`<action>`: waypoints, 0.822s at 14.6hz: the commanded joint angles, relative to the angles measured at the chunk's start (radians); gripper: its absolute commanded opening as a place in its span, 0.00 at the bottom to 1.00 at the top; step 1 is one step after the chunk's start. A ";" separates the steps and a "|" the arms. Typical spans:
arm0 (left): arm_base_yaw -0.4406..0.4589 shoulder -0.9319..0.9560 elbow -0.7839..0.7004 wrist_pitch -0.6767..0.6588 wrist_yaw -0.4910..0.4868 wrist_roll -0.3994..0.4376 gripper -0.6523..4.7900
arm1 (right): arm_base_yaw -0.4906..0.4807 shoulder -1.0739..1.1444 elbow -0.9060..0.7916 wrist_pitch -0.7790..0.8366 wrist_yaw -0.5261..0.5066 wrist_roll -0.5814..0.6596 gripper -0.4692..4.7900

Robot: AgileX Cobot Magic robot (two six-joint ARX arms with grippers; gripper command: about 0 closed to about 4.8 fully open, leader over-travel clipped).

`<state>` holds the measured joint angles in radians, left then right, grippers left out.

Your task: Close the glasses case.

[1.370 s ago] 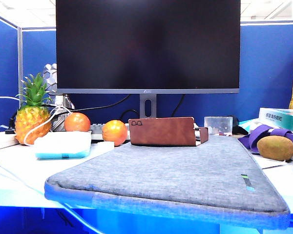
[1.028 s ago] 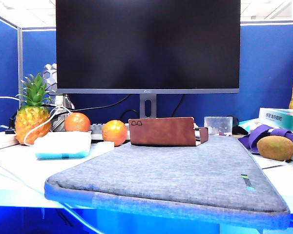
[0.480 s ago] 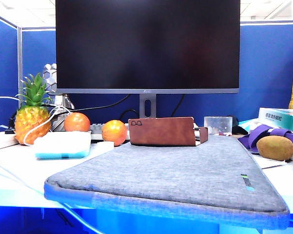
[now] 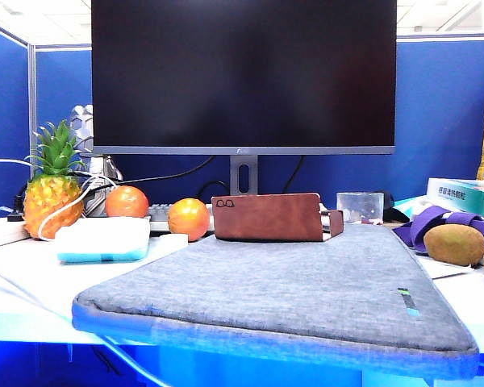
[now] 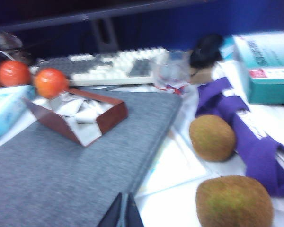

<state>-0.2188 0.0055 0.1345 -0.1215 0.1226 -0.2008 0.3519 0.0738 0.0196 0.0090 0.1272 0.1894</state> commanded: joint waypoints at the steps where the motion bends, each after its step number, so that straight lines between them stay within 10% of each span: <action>1: 0.001 0.049 0.045 0.038 0.013 -0.021 0.11 | 0.001 0.005 0.069 0.022 -0.006 0.001 0.08; 8: 0.001 0.586 0.304 0.233 0.119 0.017 0.11 | 0.000 0.326 0.349 0.145 0.000 0.001 0.08; 12: 0.001 0.818 0.445 0.245 0.196 0.033 0.11 | 0.001 0.652 0.553 0.142 -0.175 0.001 0.08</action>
<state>-0.2188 0.8047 0.5621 0.1154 0.3103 -0.1810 0.3527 0.6823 0.5381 0.1413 0.0120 0.1902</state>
